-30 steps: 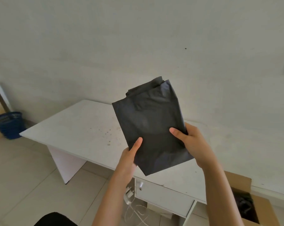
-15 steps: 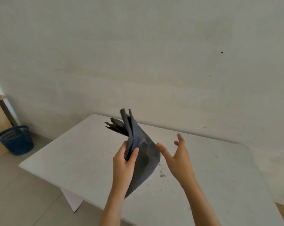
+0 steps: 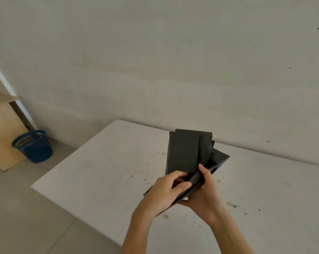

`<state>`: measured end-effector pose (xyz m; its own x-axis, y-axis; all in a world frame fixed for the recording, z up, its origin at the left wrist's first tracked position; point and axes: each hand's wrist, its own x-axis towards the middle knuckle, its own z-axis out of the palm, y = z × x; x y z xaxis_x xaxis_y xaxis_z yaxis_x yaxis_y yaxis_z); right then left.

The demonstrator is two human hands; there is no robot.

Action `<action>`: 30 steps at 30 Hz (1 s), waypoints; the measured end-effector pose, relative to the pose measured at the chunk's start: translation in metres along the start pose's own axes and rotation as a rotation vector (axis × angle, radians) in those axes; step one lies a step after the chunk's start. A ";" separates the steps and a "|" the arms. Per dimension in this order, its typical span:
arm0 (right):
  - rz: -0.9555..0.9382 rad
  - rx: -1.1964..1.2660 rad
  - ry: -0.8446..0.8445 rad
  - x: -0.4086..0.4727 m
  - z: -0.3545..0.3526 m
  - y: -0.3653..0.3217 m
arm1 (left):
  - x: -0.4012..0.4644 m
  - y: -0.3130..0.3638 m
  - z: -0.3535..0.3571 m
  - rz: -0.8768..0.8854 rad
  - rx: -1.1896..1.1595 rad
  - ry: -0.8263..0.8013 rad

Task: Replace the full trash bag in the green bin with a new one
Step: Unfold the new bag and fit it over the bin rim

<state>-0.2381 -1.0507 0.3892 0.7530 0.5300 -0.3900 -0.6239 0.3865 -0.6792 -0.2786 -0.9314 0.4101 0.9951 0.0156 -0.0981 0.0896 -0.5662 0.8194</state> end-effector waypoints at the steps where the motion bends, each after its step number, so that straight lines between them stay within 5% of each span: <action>1: 0.010 0.013 0.004 0.003 0.002 -0.001 | 0.005 -0.004 -0.002 0.001 0.046 0.004; 10: -0.058 0.061 -0.080 0.054 0.028 -0.002 | 0.069 -0.039 -0.044 -0.141 0.058 -0.094; 17: -0.165 0.219 0.015 0.135 0.097 0.048 | 0.098 -0.109 -0.165 0.042 0.121 -0.176; 24: -0.186 0.207 0.313 0.190 0.184 0.110 | 0.086 -0.190 -0.281 0.044 -0.176 0.075; 30: -0.162 0.092 0.363 0.226 0.237 0.120 | 0.075 -0.213 -0.325 0.026 -0.260 0.153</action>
<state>-0.1925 -0.7058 0.3672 0.8575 0.1626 -0.4880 -0.4953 0.5174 -0.6979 -0.2087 -0.5420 0.4115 0.9903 0.1391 -0.0049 0.0522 -0.3382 0.9396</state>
